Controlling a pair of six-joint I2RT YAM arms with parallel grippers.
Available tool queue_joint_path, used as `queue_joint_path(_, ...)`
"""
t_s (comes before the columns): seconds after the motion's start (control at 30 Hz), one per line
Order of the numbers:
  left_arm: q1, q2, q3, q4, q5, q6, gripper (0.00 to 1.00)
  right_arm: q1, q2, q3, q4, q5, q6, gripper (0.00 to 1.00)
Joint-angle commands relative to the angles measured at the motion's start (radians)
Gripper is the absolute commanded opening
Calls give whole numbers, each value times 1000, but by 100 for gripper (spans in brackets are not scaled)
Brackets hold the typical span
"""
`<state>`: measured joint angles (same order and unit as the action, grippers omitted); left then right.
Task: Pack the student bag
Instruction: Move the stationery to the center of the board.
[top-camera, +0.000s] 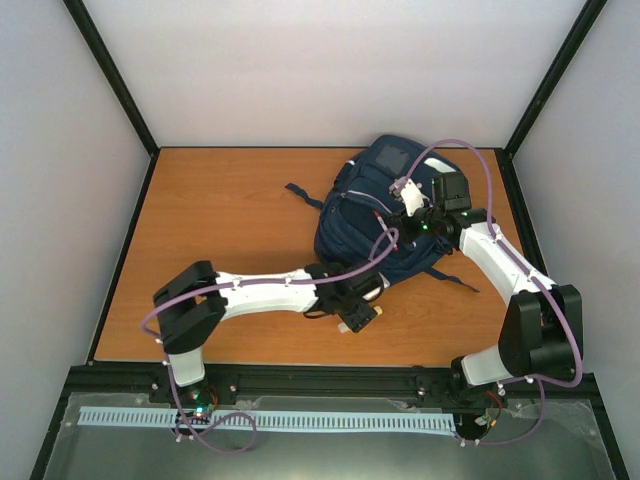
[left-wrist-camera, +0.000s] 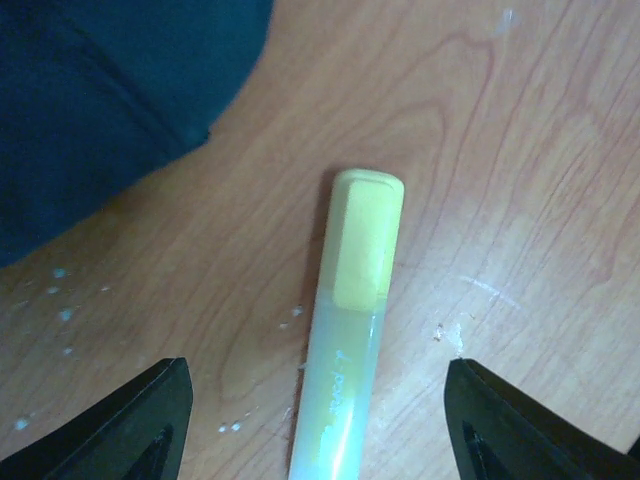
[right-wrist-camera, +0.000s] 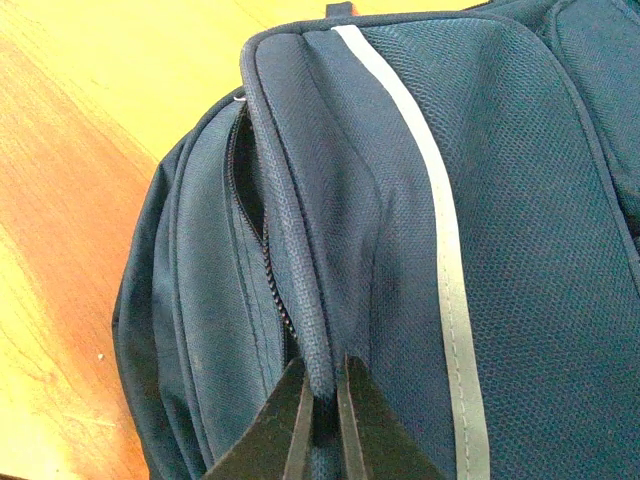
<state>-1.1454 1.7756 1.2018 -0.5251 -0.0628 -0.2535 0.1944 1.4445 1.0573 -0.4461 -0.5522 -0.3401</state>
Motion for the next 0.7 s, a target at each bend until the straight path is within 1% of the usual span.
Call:
queue_joint_path(0.0,-36,76,90,-95,-47,81,72,-6,-37,5,1,-48,-8,3)
queue_joint_path(0.17,-41,144,136,-129,-52,94,67,-6,-39,5,0,-50,-7,3)
queue_joint_path(0.47,-40,200,174,-155,-36,118,51,-7,-35,5,0,-52,-7,3)
queue_joint_path(0.67,-41,222,182,-168,-16,123,42,-8,-34,5,0,-51,-7,3)
